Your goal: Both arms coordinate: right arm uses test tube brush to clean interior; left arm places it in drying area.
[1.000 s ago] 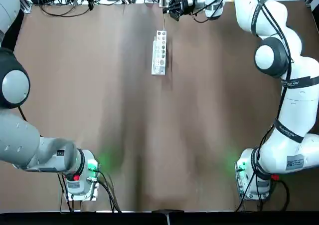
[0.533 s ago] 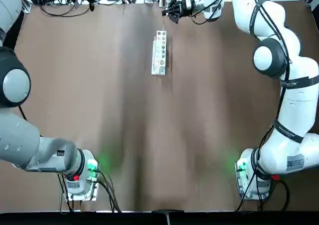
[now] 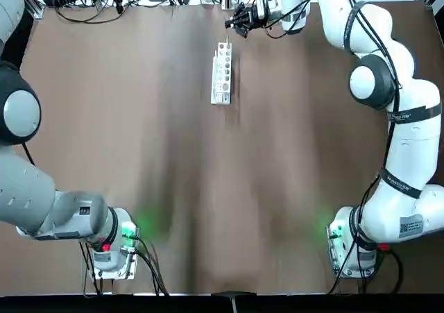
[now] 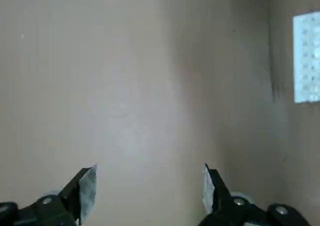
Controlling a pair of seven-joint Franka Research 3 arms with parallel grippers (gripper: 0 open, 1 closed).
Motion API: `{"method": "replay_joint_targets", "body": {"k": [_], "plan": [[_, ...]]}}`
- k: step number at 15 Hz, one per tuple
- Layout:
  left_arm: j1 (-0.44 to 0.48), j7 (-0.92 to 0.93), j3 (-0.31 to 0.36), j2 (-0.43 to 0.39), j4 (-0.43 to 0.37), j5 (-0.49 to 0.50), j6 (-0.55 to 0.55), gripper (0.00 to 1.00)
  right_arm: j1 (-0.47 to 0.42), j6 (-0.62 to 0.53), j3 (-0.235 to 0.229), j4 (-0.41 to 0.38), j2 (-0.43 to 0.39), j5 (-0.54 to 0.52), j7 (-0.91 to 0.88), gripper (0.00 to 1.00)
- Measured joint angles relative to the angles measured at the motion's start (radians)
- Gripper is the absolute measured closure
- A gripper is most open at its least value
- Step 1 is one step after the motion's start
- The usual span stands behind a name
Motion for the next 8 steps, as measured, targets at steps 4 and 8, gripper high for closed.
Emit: {"method": "replay_joint_targets", "body": {"k": [4, 8], "plan": [[0.013, 0.23, 0.0, 0.0, 0.0, -0.018, -0.014, 0.0, 0.0, 0.0, -0.001, 0.004, -0.001, 0.0, 0.0, 0.98], [0.02, 0.409, 0.0, 0.002, 0.0, -0.038, -0.032, 0.0, -0.001, 0.0, -0.001, 0.014, -0.008, 0.001, 0.03, 0.98]]}}
